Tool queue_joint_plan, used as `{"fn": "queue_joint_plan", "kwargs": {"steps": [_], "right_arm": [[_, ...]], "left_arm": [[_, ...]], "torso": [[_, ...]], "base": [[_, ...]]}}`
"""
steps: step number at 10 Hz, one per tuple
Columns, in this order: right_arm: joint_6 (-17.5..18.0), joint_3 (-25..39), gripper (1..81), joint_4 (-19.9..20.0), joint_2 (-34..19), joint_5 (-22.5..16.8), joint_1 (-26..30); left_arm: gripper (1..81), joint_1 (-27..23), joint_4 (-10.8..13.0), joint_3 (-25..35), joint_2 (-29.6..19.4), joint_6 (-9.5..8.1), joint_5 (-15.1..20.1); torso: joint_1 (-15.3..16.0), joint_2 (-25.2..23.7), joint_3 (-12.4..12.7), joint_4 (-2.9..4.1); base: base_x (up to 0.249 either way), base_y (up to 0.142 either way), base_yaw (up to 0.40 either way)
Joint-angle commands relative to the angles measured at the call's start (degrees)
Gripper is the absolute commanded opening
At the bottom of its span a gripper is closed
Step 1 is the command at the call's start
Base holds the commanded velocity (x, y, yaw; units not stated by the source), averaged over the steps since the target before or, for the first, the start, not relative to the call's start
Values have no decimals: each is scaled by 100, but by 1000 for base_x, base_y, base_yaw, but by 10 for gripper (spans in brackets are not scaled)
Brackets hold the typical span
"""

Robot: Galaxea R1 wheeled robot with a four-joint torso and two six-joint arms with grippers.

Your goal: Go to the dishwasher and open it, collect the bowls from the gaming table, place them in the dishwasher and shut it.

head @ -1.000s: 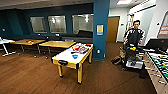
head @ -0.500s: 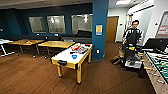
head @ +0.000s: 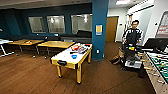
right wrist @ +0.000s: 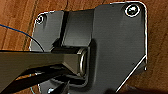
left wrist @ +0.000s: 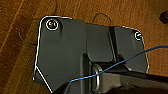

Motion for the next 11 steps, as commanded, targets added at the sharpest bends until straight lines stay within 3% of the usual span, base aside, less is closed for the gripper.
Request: {"fn": "queue_joint_plan", "kwargs": {"steps": [1, 6, 11], "right_arm": [[-9, 40, 811, -71, -25, -276, 244], [-9, 40, 811, -71, -16, -276, 253], [-9, 40, 811, -79, -7, -284, 244]], "left_arm": [[811, -276, 16, 17, -35, 9, 267], [811, -276, -19, 17, -44, 9, 267], [811, -276, -20, 17, -53, 9, 267]], "torso": [[1, 0, 0, 0], [1, 0, 0, -2], [1, 0, 0, 0]], "base": [[0, 0, 0], [0, 0, 0], [0, 78, 0]]}}
